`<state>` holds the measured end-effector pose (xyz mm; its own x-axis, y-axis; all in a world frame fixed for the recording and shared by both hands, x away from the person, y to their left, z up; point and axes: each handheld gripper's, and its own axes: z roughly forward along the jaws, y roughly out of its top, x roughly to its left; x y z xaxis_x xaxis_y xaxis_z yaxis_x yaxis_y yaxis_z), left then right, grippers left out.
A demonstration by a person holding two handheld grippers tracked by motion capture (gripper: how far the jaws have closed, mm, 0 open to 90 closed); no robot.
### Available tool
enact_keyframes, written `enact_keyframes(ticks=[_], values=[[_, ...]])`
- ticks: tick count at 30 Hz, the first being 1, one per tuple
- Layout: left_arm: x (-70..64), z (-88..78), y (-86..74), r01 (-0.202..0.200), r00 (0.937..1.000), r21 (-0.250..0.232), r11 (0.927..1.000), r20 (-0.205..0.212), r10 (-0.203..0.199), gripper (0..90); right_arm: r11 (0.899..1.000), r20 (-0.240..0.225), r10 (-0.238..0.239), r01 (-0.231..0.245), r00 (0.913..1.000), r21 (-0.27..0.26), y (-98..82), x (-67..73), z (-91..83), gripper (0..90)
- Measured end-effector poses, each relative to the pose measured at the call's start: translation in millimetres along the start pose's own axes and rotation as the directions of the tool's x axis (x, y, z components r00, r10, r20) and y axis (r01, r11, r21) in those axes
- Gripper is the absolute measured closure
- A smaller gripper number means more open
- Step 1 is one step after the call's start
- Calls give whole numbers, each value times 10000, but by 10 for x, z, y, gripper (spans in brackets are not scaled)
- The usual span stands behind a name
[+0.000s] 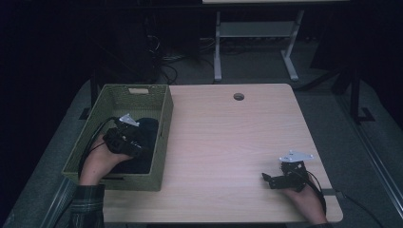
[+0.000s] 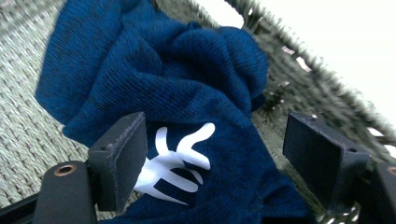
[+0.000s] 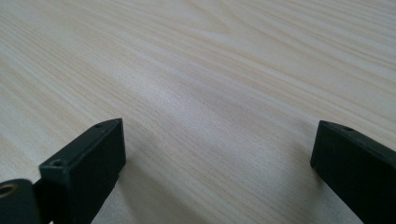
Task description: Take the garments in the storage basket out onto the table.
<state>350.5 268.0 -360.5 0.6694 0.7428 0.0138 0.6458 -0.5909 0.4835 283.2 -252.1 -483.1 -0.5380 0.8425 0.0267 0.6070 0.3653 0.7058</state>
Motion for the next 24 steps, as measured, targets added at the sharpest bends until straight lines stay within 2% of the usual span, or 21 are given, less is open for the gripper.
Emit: enact_keyframes(ticks=[9, 17, 21, 23, 24], values=[[1, 169, 14, 217, 9994, 387, 9990, -289, -205, 163, 10000, 0, -4, 4, 10000, 2, 0, 0, 0, 28], [-33, 316, 50, 121, 9988, 795, 9968, -489, -82, 150, 10000, 0, 1, -1, 10000, 3, 0, 0, 0, 28], [-13, 384, 50, 175, 9974, 1035, 9945, -708, -102, 150, 10000, 0, 3, -3, 10000, 2, 0, 1, 0, 28], [0, 419, 40, 199, 9978, 1090, 9938, -644, -129, 151, 10000, 0, 7, -7, 10000, 3, 0, 1, 0, 28], [18, 442, 31, 214, 9968, 1114, 9935, -785, -127, 157, 10000, 0, 6, -6, 10000, 4, 0, 1, 0, 28]])
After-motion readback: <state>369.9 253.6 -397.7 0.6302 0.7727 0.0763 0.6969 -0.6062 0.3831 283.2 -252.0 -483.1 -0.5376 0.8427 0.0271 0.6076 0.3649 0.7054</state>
